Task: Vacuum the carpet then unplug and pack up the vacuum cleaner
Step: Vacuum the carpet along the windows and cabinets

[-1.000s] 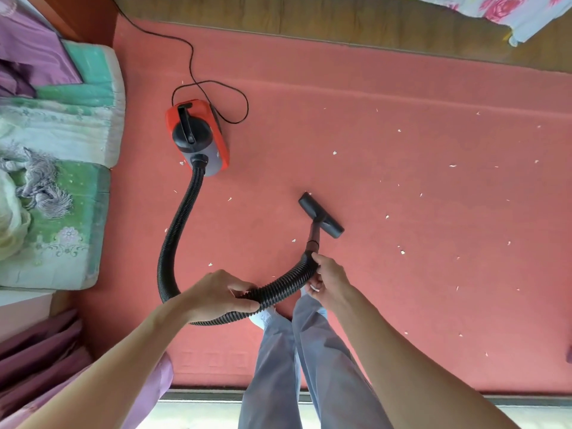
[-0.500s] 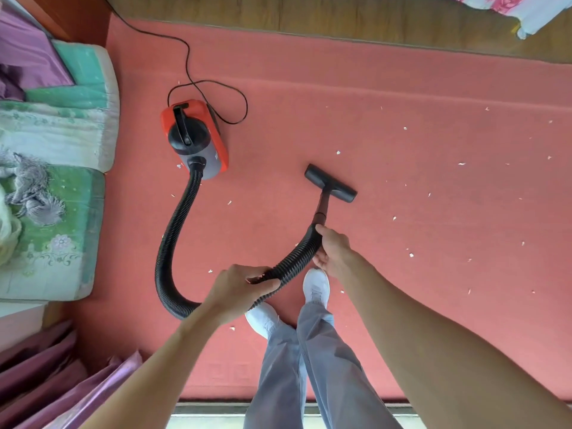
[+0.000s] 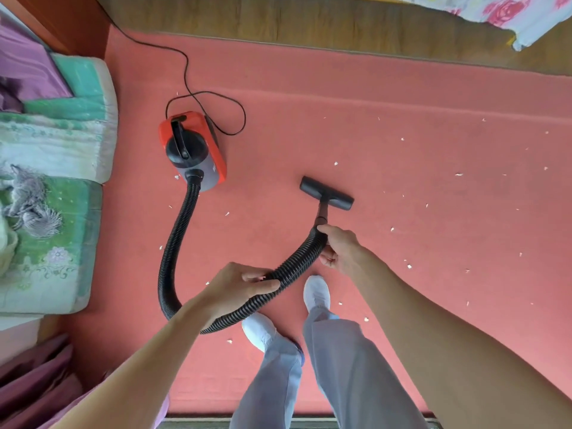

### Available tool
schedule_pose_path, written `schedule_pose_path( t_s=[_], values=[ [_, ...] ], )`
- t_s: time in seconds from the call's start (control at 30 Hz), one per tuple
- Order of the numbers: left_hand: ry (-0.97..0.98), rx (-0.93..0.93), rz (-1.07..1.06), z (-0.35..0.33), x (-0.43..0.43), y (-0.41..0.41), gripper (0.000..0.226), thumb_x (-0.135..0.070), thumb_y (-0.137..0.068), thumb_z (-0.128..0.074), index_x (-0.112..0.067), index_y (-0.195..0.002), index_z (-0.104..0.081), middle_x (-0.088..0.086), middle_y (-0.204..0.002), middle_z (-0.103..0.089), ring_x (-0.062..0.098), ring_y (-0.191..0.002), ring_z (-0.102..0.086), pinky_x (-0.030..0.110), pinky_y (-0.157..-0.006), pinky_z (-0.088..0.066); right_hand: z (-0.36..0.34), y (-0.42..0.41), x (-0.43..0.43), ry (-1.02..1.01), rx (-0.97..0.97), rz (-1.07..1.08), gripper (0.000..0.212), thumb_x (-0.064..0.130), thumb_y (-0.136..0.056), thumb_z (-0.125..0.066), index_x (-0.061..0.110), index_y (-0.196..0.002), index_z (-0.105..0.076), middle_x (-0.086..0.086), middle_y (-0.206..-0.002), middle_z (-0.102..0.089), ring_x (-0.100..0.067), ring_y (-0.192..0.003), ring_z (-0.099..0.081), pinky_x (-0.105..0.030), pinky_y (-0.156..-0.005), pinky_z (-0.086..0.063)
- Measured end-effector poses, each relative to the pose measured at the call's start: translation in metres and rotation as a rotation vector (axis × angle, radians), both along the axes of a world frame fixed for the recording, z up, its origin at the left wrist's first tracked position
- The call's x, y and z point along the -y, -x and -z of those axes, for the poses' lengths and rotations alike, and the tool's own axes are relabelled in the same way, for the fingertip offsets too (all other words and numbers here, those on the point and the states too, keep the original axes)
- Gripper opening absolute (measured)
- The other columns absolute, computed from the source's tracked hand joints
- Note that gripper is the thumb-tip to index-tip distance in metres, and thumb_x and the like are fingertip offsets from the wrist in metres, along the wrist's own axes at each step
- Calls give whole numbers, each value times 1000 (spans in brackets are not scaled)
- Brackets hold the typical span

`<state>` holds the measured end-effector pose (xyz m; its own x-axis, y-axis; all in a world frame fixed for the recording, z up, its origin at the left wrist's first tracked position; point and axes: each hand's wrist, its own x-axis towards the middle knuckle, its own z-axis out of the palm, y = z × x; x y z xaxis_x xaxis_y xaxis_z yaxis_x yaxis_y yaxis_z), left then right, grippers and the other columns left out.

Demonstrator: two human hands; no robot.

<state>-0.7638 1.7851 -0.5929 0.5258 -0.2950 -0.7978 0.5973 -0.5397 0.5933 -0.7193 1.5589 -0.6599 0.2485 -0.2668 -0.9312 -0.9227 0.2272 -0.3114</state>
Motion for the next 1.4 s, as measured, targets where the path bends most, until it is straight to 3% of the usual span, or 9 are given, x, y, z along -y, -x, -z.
schedule_pose_path(
  t_s=[0.17, 0.3, 0.4, 0.57, 0.7, 0.87, 1.13, 1.23, 1.4],
  values=[
    [13, 30, -100, 16, 53, -25, 17, -40, -86, -75, -39, -103, -79, 4, -90, -78, 10, -74, -66, 24, -70, -48, 12, -52, 40, 69, 1, -68, 17, 24, -87, -66, 12, -96, -62, -1, -72, -61, -13, -60, -57, -26, -52, -46],
    [-17, 67, -122, 29, 107, -52, 15, -40, -87, -73, -37, -100, -79, -9, -62, -69, -2, -51, -56, 12, -52, -43, 21, -94, 79, 101, 2, -77, 13, 23, -86, -68, 13, -83, -60, -2, -68, -61, -13, -57, -57, -25, -51, -44],
    [-32, 113, -111, 35, 141, -75, 14, -41, -87, -71, -34, -95, -79, -15, -44, -54, -2, -43, -48, 11, -46, -34, 24, -121, 106, 113, 19, -86, 15, 24, -87, -67, 13, -81, -59, -3, -62, -57, -9, -39, -51, -24, -50, -44],
    [53, -1, -50, 23, 155, -89, 18, -42, -82, -76, -33, -97, -80, 1, -67, -71, 4, -62, -61, 22, -63, -45, 7, -136, 140, 56, -31, -169, 16, 23, -84, -70, 9, -81, -63, -7, -68, -63, -18, -58, -53, -28, -61, -48],
    [191, -224, -87, 5, 139, -106, 23, -34, -78, -82, -38, -101, -80, -7, -76, -73, 10, -73, -67, 24, -73, -52, -8, -138, 146, -9, -71, -219, 17, 23, -84, -71, 7, -82, -63, -4, -59, -61, -16, -53, -46, -22, -50, -44],
    [172, -236, -76, -5, 132, -143, 24, -33, -78, -83, -36, -102, -81, 2, -86, -78, 12, -82, -70, 28, -83, -56, -10, -161, 139, -32, -56, -218, 16, 21, -84, -71, 7, -87, -64, -5, -65, -60, -15, -50, -44, -20, -42, -40],
    [206, -226, -332, 25, 145, -176, 14, -28, -80, -81, -27, -94, -83, -4, -77, -74, 13, -75, -67, 26, -77, -55, 11, -237, 125, 69, -3, -284, 16, 18, -86, -70, 4, -91, -65, -5, -62, -57, -9, -32, -36, -18, -41, -35],
    [190, -202, -362, 43, 146, -199, 23, -37, -75, -82, -23, -93, -83, -5, -70, -72, 15, -70, -67, 31, -71, -58, 28, -264, 120, 104, 21, -276, 19, 21, -87, -69, 5, -95, -64, -4, -65, -56, -8, -28, -36, -18, -41, -35],
    [81, -136, -299, 53, 128, -230, 9, -44, -79, -80, -35, -79, -83, -6, -70, -74, 6, -61, -65, 15, -52, -48, 55, -275, 95, 186, 63, -185, 30, 28, -84, -69, 3, -100, -68, -6, -72, -62, -15, -51, -51, -22, -47, -40]
  ],
)
